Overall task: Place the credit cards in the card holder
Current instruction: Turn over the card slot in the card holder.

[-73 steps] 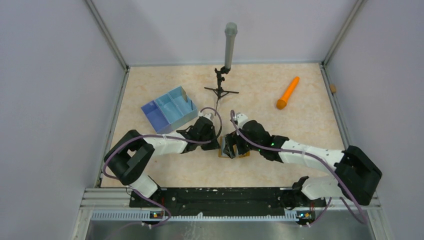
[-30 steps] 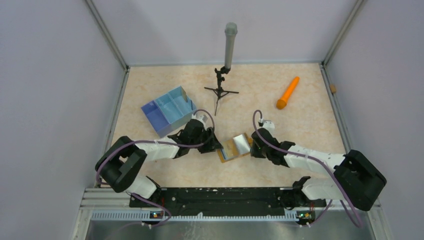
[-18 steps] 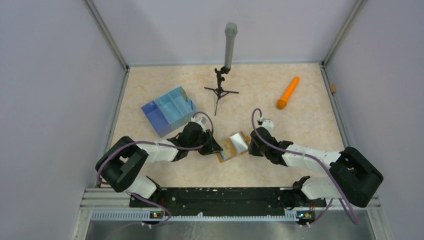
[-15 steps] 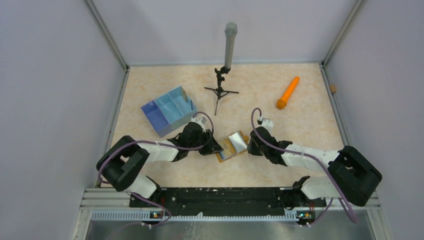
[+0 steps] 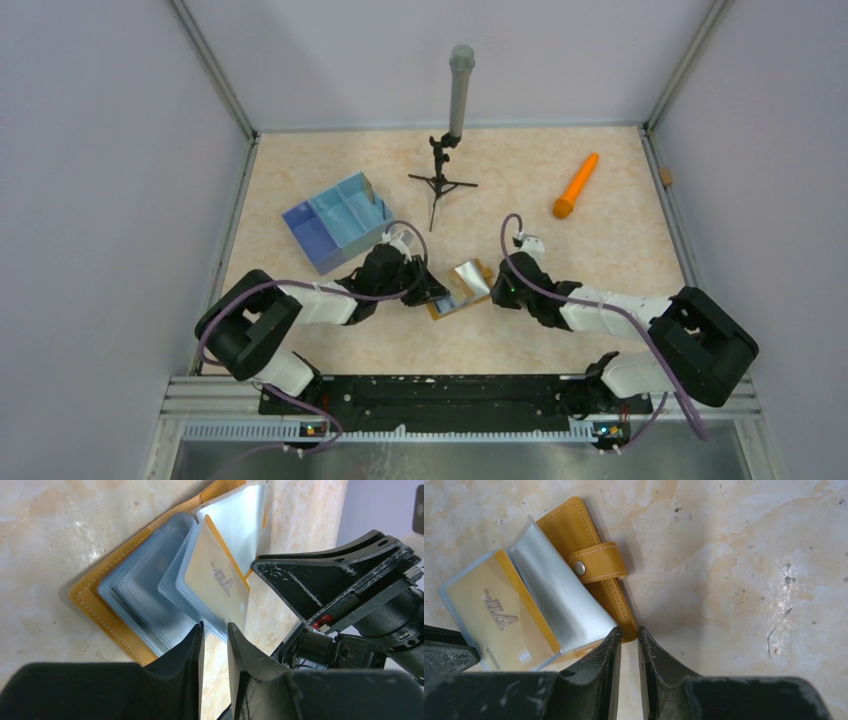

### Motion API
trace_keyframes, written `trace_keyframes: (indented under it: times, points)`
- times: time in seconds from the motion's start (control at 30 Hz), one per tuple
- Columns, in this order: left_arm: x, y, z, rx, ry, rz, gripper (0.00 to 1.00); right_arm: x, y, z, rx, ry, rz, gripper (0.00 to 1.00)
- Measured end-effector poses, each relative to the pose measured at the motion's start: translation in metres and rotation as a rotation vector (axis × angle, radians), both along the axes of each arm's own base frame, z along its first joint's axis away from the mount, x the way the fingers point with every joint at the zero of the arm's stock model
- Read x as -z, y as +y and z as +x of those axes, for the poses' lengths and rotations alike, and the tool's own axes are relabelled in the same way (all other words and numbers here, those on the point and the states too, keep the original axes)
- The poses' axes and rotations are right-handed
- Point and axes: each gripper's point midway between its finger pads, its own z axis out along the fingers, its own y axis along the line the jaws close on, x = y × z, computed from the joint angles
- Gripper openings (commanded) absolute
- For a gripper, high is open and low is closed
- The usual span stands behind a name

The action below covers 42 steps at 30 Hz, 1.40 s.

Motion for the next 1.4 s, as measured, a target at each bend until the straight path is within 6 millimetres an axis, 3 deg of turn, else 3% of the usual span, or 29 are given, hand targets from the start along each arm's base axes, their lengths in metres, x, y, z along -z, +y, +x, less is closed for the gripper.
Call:
trace_keyframes:
  times: [0.27, 0.57, 0.73, 0.93, 1.2, 1.4]
  points:
    - [-0.008, -0.004, 0.006, -0.002, -0.035, -0.025, 0.26, 0.0, 0.002, 0.0, -0.005, 0.0, 0.014, 0.18]
    - [-0.03, -0.024, 0.03, 0.013, -0.124, -0.071, 0.28, 0.0, 0.006, -0.001, -0.005, 0.004, 0.039, 0.18]
    - [-0.028, -0.034, 0.038, 0.027, -0.139, -0.084, 0.29, 0.0, 0.007, -0.001, -0.005, 0.003, 0.046, 0.2]
    - [-0.021, -0.047, 0.044, 0.062, -0.138, -0.115, 0.29, -0.002, 0.006, -0.005, -0.001, 0.006, 0.071, 0.36]
    - [-0.016, -0.059, 0.044, 0.107, -0.129, -0.135, 0.38, -0.009, -0.006, -0.018, 0.011, 0.017, 0.071, 0.64]
    - [-0.015, -0.061, 0.042, 0.128, -0.131, -0.136, 0.49, -0.013, -0.027, -0.034, 0.015, 0.026, 0.026, 0.72]
